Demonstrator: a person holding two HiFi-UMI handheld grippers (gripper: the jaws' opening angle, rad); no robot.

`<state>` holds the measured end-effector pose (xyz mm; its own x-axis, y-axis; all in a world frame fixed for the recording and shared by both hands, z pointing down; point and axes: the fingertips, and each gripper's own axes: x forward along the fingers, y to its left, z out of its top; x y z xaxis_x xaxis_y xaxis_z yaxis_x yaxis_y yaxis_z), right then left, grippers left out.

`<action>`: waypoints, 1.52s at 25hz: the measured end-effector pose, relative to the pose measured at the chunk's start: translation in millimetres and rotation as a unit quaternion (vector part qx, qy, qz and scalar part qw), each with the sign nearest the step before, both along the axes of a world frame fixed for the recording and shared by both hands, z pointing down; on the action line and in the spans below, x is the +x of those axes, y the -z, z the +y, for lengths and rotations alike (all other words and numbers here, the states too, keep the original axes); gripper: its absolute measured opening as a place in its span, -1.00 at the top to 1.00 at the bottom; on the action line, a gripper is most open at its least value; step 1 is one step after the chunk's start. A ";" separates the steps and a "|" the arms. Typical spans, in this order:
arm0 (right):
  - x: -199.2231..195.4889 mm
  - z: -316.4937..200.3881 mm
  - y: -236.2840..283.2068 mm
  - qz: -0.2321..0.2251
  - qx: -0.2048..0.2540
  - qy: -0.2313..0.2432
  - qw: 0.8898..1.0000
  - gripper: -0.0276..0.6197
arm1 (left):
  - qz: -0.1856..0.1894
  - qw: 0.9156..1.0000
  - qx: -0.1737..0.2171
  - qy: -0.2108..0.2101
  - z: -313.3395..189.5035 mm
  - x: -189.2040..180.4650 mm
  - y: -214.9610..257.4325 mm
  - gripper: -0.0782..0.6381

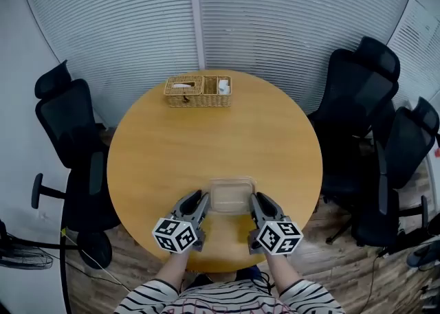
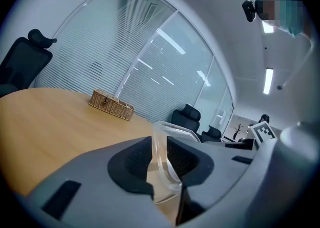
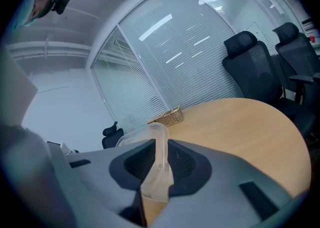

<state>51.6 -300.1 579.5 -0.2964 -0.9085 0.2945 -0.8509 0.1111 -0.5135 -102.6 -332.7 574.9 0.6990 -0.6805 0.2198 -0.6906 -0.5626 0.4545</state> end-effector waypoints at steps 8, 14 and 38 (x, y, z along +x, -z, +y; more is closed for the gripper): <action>-21.4 22.0 53.8 0.003 0.042 -0.016 0.999 0.68 | 0.026 0.999 0.039 -0.028 17.2 -21.5 48.1 0.50; -38.8 45.0 84.5 0.011 0.076 -0.040 0.996 0.71 | 0.038 0.995 0.072 -0.054 32.6 -37.0 81.8 0.52; -129.6 127.4 136.1 0.044 0.110 -0.088 0.989 0.79 | 0.058 0.982 0.132 -0.119 103.4 -127.0 147.3 0.56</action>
<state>-78.0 -172.7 443.3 -0.1103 -0.9888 0.1007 -0.9072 0.0588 -0.4166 -229.5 -229.2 427.6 0.8548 -0.5178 -0.0338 -0.4776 -0.8106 0.3387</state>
